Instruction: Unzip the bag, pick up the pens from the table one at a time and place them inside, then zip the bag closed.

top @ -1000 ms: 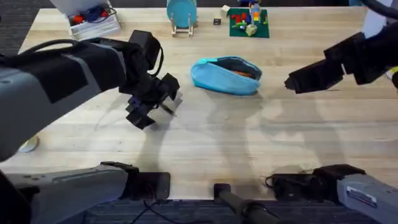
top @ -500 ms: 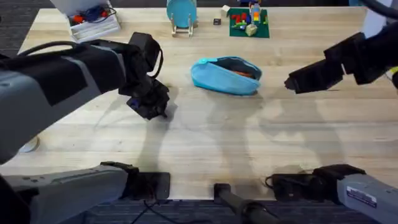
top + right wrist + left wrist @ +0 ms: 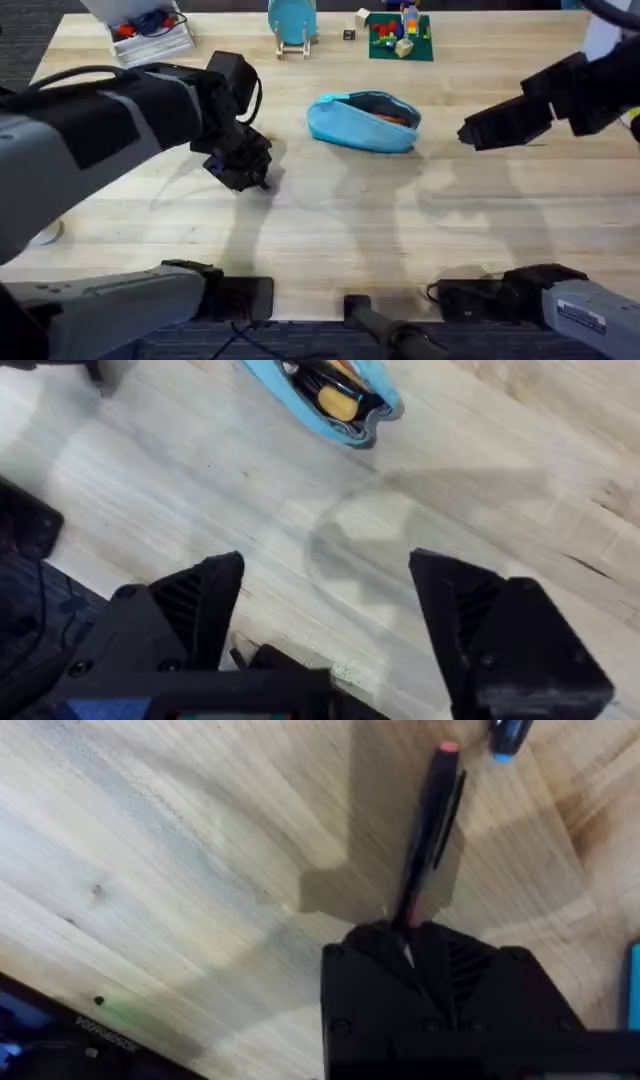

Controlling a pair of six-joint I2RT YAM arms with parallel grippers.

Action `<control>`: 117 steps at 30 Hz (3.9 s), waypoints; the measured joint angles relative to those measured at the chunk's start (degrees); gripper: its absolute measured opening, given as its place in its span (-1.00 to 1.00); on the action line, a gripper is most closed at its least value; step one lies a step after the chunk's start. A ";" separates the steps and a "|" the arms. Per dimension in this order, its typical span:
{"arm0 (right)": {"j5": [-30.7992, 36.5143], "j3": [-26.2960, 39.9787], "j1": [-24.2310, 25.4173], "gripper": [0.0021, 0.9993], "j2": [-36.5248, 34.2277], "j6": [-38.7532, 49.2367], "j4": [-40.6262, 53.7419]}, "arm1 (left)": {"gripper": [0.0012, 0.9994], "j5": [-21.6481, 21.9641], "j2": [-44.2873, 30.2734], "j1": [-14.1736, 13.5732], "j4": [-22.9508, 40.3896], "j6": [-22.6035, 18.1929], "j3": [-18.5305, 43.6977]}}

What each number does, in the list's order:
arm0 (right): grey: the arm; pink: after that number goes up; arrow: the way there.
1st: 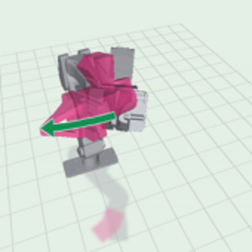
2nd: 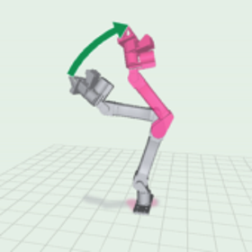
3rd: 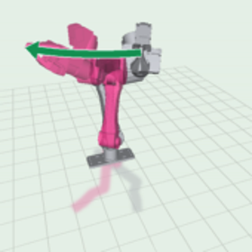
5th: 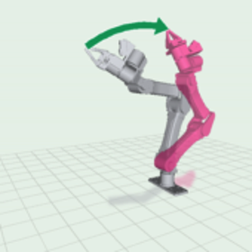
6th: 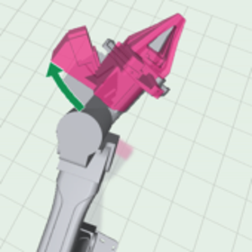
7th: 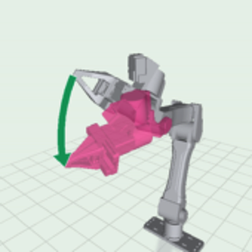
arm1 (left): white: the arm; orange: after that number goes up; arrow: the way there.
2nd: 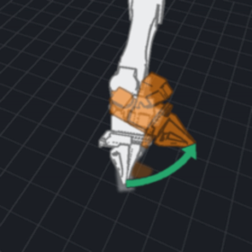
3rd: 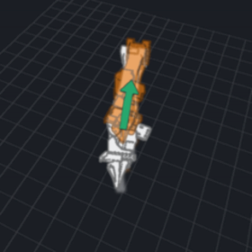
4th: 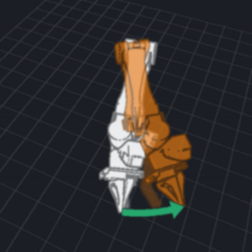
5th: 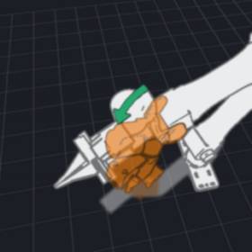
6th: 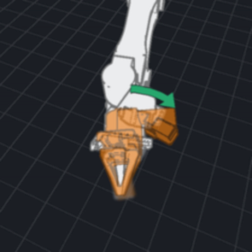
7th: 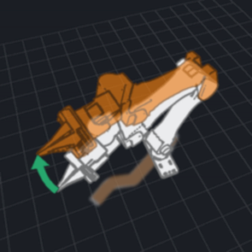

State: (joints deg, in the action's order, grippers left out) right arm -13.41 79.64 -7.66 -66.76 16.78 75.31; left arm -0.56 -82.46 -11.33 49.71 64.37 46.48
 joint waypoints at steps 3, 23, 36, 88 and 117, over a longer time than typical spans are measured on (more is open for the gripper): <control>0.02 0.00 0.00 1.00 -0.02 0.00 0.00 | -0.92 -0.02 -0.35 0.00 0.37 -2.00 0.46; 0.01 0.00 0.00 1.00 0.00 0.00 0.00 | -0.92 3.85 -1.86 0.00 11.45 -21.33 19.24; 0.01 0.00 0.00 1.00 -0.01 0.00 0.00 | -0.92 4.63 -1.86 -2.51 15.25 -41.02 34.41; 0.00 0.00 0.00 1.00 0.00 0.02 0.00 | -0.92 -20.54 -1.86 -16.61 4.16 -117.76 36.13; 0.00 0.00 0.00 1.00 0.00 0.02 0.00 | -0.92 -25.22 -16.29 -16.61 -3.94 -120.16 36.22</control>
State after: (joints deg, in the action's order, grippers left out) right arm -13.41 79.64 -7.66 -66.76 16.80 75.31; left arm -25.78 -98.75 -27.94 45.78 -55.79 82.70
